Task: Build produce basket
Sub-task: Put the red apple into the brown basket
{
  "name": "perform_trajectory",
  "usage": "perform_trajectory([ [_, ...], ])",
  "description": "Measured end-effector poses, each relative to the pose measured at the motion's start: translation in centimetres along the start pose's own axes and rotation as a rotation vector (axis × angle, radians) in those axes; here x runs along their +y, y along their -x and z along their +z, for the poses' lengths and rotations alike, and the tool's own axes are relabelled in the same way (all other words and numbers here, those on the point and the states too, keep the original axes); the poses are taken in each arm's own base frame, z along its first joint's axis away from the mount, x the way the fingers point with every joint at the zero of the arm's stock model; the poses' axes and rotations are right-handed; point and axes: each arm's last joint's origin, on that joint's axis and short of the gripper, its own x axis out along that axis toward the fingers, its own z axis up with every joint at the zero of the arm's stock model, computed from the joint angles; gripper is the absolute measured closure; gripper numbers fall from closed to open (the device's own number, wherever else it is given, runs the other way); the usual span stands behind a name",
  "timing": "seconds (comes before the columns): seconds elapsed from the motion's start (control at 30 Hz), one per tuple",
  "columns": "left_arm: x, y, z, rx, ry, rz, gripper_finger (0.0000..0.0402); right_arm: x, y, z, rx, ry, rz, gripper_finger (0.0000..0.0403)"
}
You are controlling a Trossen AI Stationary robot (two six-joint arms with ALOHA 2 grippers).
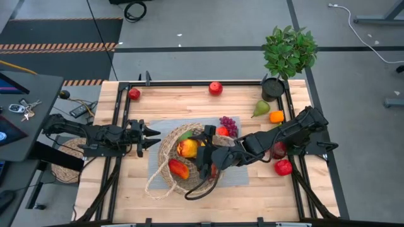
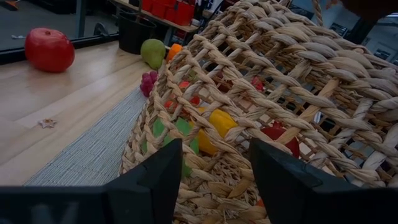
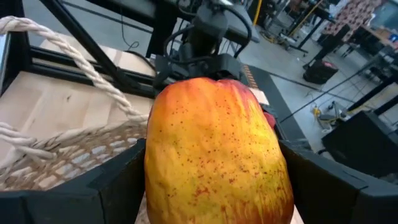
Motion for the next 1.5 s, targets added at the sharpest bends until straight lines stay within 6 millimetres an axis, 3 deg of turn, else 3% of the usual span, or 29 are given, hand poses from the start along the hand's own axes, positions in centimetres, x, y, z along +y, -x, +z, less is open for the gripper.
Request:
perform_trajectory([
  [0.4, 0.0, 0.0, 0.0, 0.0, 0.0, 0.0, 0.0204, 0.0, 0.0, 0.3, -0.024, 0.051, -0.002, 0.0064],
  [0.7, 0.0, 0.0, 0.0, 0.0, 0.0, 0.0, 0.0208, 0.5, 0.5, 0.0, 0.011, 0.204, -0.058, 0.0064],
  [0.9, 0.0, 0.0, 0.0, 0.0, 0.0, 0.0, 0.0205, 2.9, 0.3, -0.7, 0.058, 0.322, -0.225, 0.0064],
  [1.2, 0.0, -0.1, -0.1, 0.011, -0.005, 0.005, 0.0208, 7.0, -2.6, -3.0, 0.152, 0.621, -0.366, 0.0064],
  [1.5, 0.0, -0.1, -0.1, 0.012, -0.005, 0.005, 0.0204, 8.2, -4.0, -4.2, 0.216, 0.73, -0.428, 0.0064],
])
